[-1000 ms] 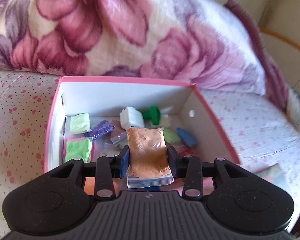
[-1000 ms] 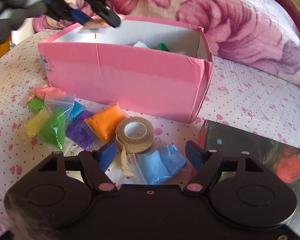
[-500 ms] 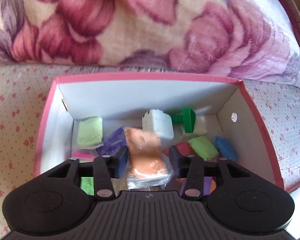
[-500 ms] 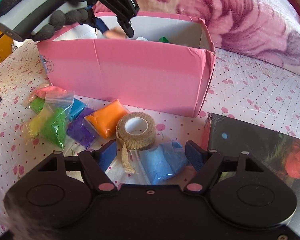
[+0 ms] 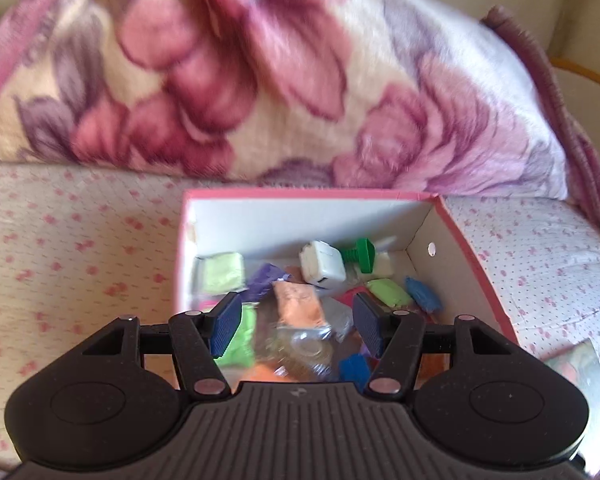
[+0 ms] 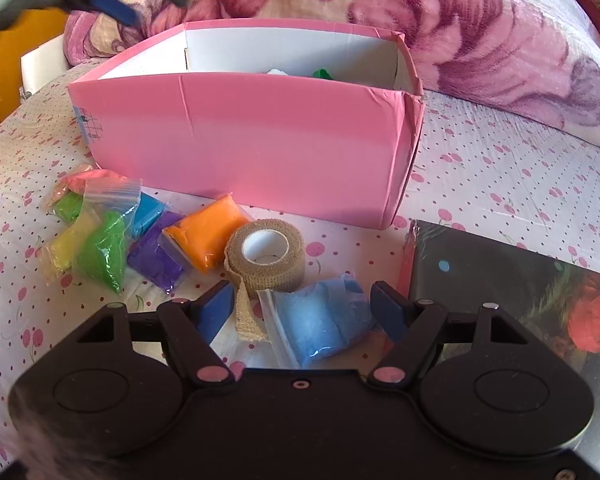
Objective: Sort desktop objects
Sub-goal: 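Grasp the light blue clay bag with the right tool while the left tool reaches the green bag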
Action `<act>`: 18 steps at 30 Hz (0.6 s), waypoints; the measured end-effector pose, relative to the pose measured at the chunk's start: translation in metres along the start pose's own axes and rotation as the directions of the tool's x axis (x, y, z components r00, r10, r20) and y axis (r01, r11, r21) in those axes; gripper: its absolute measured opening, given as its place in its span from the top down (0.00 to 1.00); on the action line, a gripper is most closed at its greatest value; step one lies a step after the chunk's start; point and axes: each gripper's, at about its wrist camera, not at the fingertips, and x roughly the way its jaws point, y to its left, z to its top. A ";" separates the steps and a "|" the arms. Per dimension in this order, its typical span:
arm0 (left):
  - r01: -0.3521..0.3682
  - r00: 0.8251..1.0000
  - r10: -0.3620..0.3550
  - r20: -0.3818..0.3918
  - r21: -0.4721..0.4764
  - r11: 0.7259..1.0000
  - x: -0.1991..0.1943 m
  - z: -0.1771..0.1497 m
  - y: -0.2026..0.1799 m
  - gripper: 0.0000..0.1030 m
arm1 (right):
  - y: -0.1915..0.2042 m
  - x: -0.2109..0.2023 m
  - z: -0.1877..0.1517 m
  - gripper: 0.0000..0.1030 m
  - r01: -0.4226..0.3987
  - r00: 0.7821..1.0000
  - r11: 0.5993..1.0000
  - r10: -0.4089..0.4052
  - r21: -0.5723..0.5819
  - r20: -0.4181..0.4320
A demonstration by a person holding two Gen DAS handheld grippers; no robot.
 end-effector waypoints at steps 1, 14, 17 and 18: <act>0.004 1.000 -0.004 0.016 -0.008 1.000 -0.013 -0.005 0.006 0.42 | 0.000 0.000 0.000 0.26 -0.001 1.000 1.000 0.001 0.000 0.000; -0.041 0.998 0.045 0.051 -0.067 0.997 -0.052 -0.124 0.036 0.42 | -0.004 -0.009 -0.002 0.26 -0.018 1.000 1.000 0.018 -0.010 0.014; 0.019 1.000 -0.020 -0.007 -0.058 0.998 -0.037 -0.146 0.016 0.42 | -0.002 -0.009 -0.003 0.26 -0.025 1.000 0.999 0.025 -0.031 0.011; 0.033 0.999 -0.034 -0.024 -0.054 0.998 -0.032 -0.151 0.009 0.42 | -0.001 -0.009 -0.003 0.26 -0.026 1.000 0.999 0.026 -0.039 0.010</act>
